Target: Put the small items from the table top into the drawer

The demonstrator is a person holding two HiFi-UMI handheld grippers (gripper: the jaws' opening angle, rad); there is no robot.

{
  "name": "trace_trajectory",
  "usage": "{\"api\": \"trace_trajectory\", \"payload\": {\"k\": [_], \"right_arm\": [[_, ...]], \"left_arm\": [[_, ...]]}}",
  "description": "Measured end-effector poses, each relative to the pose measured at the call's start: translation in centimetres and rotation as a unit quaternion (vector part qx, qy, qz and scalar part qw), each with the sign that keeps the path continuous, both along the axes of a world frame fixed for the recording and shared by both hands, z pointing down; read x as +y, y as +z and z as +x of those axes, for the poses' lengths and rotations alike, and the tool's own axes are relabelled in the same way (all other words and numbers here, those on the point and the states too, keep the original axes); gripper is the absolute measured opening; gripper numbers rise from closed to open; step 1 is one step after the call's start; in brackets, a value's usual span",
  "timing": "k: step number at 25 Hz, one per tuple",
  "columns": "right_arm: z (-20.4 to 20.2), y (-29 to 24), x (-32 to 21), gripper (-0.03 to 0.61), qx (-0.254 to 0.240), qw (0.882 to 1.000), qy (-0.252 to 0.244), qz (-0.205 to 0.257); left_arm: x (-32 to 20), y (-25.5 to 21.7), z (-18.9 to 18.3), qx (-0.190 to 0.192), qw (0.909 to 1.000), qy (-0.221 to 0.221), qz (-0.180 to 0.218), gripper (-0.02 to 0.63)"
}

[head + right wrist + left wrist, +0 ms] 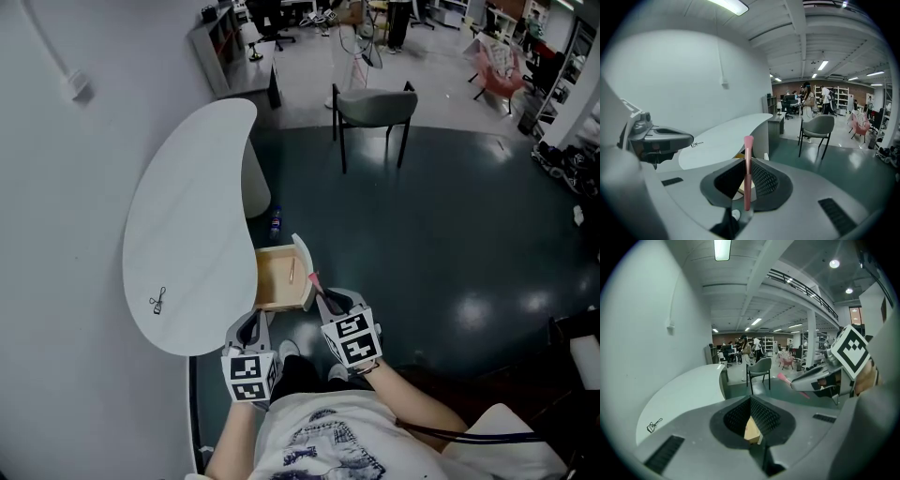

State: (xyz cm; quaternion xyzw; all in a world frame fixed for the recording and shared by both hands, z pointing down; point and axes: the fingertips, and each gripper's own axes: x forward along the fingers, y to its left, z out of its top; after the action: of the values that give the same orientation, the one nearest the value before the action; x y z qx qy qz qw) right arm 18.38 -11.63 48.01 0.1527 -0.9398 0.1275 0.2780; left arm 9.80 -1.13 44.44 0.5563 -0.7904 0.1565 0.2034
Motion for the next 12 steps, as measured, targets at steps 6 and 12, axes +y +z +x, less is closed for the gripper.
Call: {"api": "trace_trajectory", "payload": {"k": [6, 12], "right_arm": [[-0.9, 1.5, -0.8, 0.06, 0.007, 1.0, 0.008, -0.017], [-3.5, 2.2, -2.1, 0.06, 0.014, 1.0, 0.014, -0.024]], "left_arm": [[-1.1, 1.1, -1.7, 0.004, 0.9999, 0.004, -0.014, 0.02], [-2.9, 1.1, -4.5, 0.004, 0.9999, 0.008, -0.012, 0.02]]}}
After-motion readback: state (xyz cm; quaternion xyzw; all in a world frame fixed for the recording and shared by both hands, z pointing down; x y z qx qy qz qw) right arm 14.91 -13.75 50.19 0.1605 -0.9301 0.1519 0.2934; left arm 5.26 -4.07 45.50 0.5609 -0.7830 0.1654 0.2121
